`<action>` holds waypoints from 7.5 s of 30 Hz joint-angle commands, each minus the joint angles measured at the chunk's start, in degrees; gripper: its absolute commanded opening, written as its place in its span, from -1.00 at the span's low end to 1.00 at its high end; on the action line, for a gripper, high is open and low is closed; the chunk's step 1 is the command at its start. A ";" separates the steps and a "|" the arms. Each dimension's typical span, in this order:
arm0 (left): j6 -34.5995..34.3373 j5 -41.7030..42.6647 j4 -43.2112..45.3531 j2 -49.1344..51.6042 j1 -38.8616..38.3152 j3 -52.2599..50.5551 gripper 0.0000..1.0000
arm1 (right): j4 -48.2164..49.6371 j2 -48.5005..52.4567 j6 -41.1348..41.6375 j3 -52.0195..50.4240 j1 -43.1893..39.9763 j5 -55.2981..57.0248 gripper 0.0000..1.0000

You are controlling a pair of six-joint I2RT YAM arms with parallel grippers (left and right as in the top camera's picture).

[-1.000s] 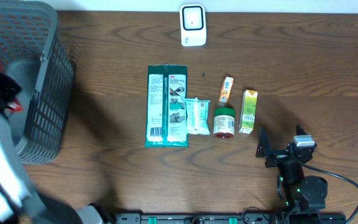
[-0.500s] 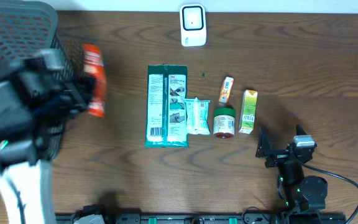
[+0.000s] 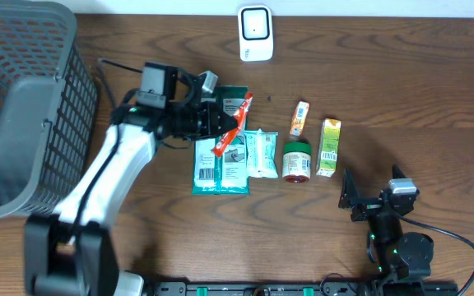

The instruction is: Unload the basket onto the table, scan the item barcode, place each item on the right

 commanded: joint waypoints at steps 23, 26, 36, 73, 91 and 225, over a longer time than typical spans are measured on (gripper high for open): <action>-4.66 7.78 7.28 12.70 4.61 2.47 0.64 | -0.24 -0.20 0.72 -0.07 0.35 -0.24 0.98; -4.66 6.69 7.48 6.86 4.46 2.93 0.64 | -0.24 -0.20 0.70 -0.07 0.35 -0.24 0.99; -0.48 -36.63 -7.87 -13.84 4.48 3.02 0.66 | -0.24 -0.20 0.72 -0.07 0.35 -0.24 0.99; -0.35 -68.22 -26.29 -21.77 13.79 2.95 0.70 | -0.24 -0.20 0.72 -0.07 0.35 -0.24 0.99; -0.35 -68.22 -26.29 -21.77 13.79 2.95 0.71 | -0.24 -0.20 0.70 -0.07 0.35 -0.24 0.99; -0.35 -68.22 -26.29 -21.75 13.79 2.95 0.73 | -26.51 113.55 39.71 75.65 38.93 7.06 -0.44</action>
